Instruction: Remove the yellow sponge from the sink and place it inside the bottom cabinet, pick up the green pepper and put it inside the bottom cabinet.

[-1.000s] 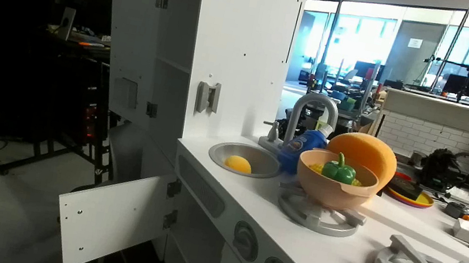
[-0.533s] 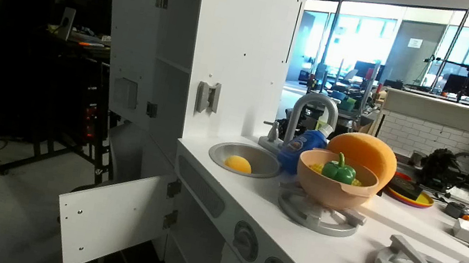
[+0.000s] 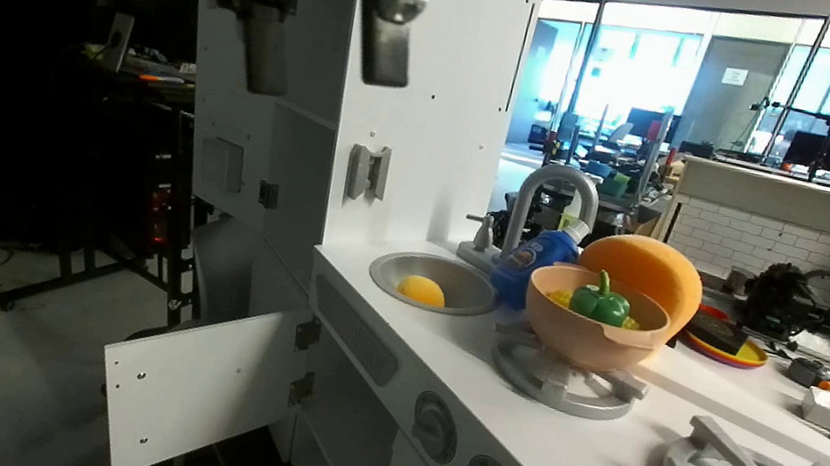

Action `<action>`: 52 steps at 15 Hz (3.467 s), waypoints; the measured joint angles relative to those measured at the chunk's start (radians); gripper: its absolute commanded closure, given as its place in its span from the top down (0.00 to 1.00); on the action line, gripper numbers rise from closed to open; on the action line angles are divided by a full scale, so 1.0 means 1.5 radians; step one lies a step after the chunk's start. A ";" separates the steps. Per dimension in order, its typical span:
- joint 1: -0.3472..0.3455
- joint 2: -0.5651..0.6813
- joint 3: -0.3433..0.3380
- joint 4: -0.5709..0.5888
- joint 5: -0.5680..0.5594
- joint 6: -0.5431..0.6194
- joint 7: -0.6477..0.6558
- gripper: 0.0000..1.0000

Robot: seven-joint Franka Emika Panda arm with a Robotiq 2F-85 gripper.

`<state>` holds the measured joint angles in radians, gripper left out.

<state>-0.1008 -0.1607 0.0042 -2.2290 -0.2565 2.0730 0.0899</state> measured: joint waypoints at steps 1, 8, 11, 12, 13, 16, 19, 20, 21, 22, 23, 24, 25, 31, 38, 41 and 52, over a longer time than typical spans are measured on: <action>0.000 0.031 -0.001 0.032 0.007 0.006 -0.001 1.00; 0.016 0.260 -0.001 0.246 0.088 0.022 -0.006 1.00; 0.023 0.341 -0.001 0.322 0.111 0.022 -0.009 1.00; 0.024 0.365 -0.001 0.343 0.113 0.022 -0.010 1.00; 0.026 0.386 -0.001 0.361 0.114 0.022 -0.010 1.00; 0.033 0.447 -0.001 0.410 0.114 0.022 -0.010 1.00; 0.041 0.503 0.000 0.454 0.114 0.032 -0.010 1.00; 0.043 0.519 0.000 0.469 0.114 0.035 -0.010 1.00; 0.046 0.533 0.000 0.483 0.114 0.041 -0.010 1.00; 0.050 0.547 0.000 0.497 0.114 0.049 -0.010 1.00; 0.055 0.560 0.000 0.511 0.114 0.057 -0.010 1.00; 0.059 0.571 0.000 0.523 0.114 0.063 -0.010 1.00; 0.063 0.581 0.001 0.534 0.114 0.071 -0.010 1.00; 0.071 0.644 0.000 0.593 0.113 0.084 -0.028 1.00; 0.031 0.707 0.000 0.675 0.115 0.083 -0.099 1.00; 0.023 0.731 0.002 0.700 0.117 0.082 -0.123 1.00; 0.022 0.732 0.010 0.712 0.118 0.058 -0.188 1.00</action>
<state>-0.0680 0.9369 0.0199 -1.1609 -0.0795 2.1596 -0.1921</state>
